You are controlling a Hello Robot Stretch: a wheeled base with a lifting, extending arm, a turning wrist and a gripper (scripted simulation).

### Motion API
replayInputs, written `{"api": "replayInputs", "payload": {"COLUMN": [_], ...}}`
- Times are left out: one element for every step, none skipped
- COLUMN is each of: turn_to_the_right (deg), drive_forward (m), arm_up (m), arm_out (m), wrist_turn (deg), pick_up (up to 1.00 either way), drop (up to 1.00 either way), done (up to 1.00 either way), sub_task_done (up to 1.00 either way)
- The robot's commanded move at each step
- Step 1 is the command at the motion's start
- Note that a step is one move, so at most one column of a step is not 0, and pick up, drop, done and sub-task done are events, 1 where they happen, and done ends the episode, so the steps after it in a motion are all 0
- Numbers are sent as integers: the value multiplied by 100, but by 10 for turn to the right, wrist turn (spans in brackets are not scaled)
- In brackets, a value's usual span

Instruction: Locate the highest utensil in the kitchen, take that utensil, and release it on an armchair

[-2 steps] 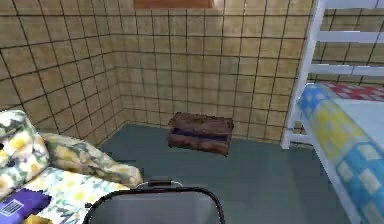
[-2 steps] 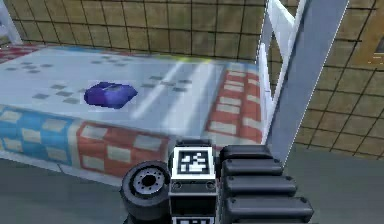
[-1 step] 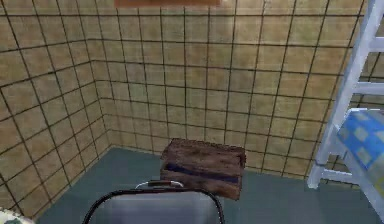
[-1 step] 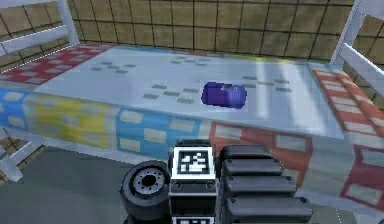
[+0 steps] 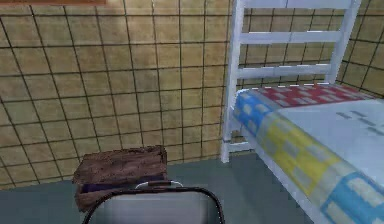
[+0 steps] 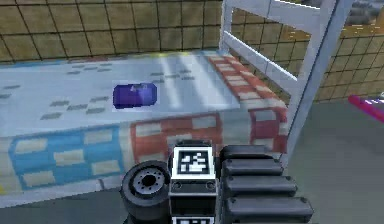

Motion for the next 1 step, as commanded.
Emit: {"api": "replayInputs", "payload": {"turn_to_the_right": [-240], "drive_forward": [0], "arm_up": [0], "arm_out": [0], "wrist_turn": [0], "pick_up": [0], "drop": [0], "done": [0], "sub_task_done": [0]}}
